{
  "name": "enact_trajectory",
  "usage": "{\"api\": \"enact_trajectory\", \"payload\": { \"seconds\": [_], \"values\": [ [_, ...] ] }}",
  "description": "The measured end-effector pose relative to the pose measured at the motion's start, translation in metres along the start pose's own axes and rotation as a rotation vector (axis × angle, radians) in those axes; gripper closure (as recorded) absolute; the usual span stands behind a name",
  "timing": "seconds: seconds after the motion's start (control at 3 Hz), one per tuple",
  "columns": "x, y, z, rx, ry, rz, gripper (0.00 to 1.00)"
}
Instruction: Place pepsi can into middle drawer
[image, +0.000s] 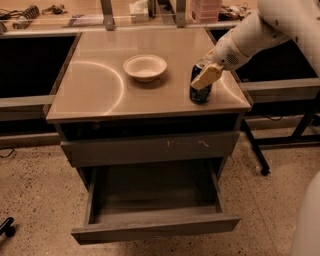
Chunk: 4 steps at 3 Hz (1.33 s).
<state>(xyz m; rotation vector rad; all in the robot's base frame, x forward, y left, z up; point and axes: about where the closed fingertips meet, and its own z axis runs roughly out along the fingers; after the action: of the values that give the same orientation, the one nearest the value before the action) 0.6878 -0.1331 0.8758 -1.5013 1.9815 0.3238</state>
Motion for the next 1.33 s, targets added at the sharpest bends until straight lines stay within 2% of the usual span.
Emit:
{"api": "enact_trajectory", "payload": {
  "seconds": [0.33, 0.67, 1.0, 1.33],
  "values": [
    [-0.009, 0.023, -0.018, -0.004, -0.023, -0.031, 1.0],
    [-0.019, 0.052, -0.04, -0.007, -0.041, -0.073, 1.0],
    [-0.027, 0.091, -0.07, -0.01, -0.061, -0.121, 1.0],
    [-0.028, 0.11, -0.084, -0.009, -0.067, -0.139, 1.0]
  ]
}}
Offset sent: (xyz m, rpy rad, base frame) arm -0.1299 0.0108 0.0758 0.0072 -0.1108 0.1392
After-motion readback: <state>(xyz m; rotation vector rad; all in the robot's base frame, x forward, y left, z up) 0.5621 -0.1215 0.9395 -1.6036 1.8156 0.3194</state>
